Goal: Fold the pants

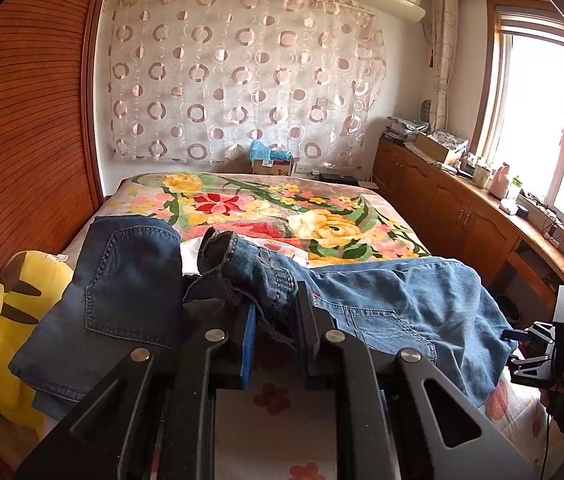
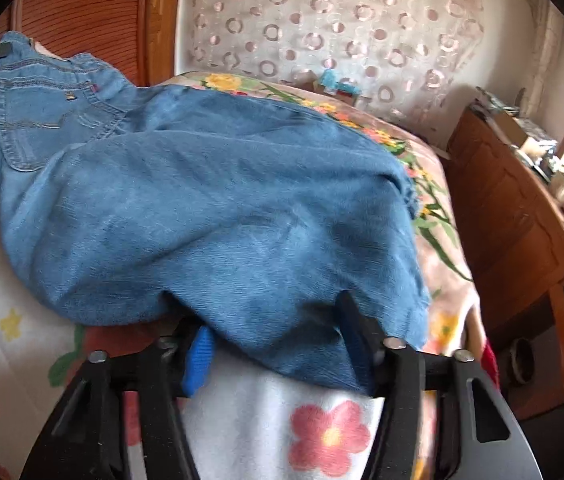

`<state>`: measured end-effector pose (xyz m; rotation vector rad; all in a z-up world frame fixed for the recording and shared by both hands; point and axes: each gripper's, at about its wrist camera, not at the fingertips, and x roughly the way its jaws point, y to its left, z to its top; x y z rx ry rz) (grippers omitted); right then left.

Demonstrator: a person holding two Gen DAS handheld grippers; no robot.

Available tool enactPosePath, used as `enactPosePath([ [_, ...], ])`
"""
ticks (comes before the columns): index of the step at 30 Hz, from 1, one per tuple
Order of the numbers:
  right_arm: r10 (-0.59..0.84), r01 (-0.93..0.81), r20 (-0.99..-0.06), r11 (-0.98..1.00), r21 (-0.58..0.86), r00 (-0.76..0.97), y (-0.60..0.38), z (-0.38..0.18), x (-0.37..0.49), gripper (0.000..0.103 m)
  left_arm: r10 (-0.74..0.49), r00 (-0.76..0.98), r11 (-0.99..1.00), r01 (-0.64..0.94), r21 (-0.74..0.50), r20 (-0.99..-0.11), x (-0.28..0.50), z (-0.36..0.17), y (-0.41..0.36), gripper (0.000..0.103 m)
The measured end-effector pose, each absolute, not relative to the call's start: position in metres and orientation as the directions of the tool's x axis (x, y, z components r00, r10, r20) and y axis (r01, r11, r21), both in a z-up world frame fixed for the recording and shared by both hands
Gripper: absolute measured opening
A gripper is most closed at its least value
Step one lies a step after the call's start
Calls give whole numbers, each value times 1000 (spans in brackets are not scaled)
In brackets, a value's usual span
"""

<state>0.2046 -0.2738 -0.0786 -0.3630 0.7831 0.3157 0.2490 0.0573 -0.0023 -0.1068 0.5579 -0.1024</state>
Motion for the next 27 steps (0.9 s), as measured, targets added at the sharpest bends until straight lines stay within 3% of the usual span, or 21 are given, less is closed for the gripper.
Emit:
enactPosePath([
  [2,178,-432,-740,886,-166,648,-276,-79,204,31,-131,844,989,73,-130,-520,247,-1,55,17],
  [3,189,-441,-741,884,-159,645,-282,-78,206,27,-135,845,988,77,-132,-517,246,0,54,17],
  [4,186,-446,-738,879,-170,649,-284,-75,208,13,-137,845,988,79,-133,-516,245,0,54,17],
  [6,179,-454,-736,870,-192,653,-282,-75,207,5,-144,848,987,85,-137,-510,242,3,51,17],
  [17,135,-334,-601,913,-234,788,-299,-17,203,3,-162,893,983,109,-147,-420,238,54,47,16],
  [27,165,-349,-528,897,-270,833,-290,22,148,3,-124,927,988,81,-135,-354,209,84,67,15],
])
